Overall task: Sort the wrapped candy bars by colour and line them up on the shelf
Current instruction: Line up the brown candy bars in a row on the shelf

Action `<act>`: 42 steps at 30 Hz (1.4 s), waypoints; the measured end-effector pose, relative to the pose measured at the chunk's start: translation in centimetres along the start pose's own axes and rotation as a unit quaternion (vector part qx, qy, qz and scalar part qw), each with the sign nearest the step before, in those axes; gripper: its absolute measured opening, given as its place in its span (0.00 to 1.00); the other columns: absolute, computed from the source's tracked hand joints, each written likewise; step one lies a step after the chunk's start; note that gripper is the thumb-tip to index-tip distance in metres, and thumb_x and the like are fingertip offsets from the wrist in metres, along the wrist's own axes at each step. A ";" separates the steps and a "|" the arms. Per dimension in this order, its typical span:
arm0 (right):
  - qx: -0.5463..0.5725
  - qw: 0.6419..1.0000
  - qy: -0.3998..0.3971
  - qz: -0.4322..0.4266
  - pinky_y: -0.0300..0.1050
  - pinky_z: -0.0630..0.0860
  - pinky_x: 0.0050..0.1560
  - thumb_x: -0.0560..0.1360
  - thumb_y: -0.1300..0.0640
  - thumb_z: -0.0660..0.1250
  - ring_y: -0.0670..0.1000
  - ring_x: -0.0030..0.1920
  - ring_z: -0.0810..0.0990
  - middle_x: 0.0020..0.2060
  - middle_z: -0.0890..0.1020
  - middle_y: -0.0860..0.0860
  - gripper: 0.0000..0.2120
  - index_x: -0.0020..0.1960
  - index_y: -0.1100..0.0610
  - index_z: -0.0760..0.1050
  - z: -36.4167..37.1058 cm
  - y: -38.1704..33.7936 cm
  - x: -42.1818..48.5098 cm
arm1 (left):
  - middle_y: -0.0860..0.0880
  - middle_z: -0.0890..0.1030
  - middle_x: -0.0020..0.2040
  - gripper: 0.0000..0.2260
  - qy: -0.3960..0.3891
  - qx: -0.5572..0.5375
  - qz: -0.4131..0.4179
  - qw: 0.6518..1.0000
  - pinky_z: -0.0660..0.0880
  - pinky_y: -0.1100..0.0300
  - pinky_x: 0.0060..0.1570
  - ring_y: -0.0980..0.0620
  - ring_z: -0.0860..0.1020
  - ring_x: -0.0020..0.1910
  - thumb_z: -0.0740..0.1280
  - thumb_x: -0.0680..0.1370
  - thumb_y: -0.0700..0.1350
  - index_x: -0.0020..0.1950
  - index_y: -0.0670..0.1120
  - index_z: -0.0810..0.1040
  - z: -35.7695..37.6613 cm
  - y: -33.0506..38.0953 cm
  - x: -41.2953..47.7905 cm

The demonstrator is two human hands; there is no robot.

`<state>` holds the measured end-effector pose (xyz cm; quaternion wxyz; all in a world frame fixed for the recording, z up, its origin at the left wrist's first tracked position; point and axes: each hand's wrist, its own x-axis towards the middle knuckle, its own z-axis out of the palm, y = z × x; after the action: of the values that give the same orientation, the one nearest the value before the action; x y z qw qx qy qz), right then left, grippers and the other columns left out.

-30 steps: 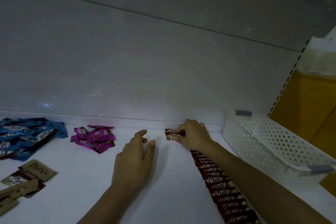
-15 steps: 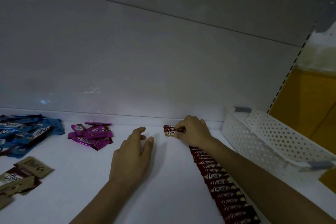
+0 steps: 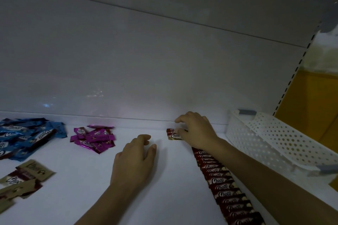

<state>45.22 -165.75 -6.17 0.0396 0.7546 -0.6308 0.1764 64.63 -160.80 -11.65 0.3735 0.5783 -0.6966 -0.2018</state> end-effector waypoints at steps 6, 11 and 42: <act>0.028 0.998 -0.007 -0.054 0.47 0.61 0.67 0.77 0.48 0.64 0.51 0.67 0.67 0.68 0.70 0.49 0.22 0.70 0.50 0.67 -0.1 -5.0 -1.6 | 0.51 0.75 0.65 0.16 0.039 -0.030 0.014 0.999 0.69 0.56 0.61 0.51 0.73 0.63 0.59 0.81 0.47 0.69 0.48 0.69 0.4 -0.6 0.2; 0.055 0.995 0.001 -0.079 0.46 0.61 0.66 0.80 0.57 0.57 0.52 0.67 0.67 0.68 0.70 0.49 0.17 0.69 0.50 0.67 -1.0 -9.4 -2.8 | 0.44 0.75 0.65 0.17 0.079 -0.052 -0.001 0.996 0.64 0.64 0.59 0.48 0.72 0.64 0.59 0.79 0.36 0.68 0.42 0.70 -1.4 0.0 -0.1; 0.581 0.808 -0.101 -0.007 0.37 0.78 0.39 0.75 0.71 0.54 0.48 0.35 0.81 0.39 0.82 0.55 0.16 0.41 0.57 0.77 6.6 -26.1 -6.3 | 0.51 0.74 0.66 0.19 0.056 0.230 -0.031 0.971 0.68 0.61 0.55 0.51 0.73 0.61 0.60 0.80 0.49 0.72 0.52 0.68 -16.7 -9.6 -12.3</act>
<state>70.99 -156.47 -10.12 -0.4687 0.6544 -0.4059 0.4328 84.20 -148.90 -11.35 0.2628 0.6804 -0.6839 -0.0148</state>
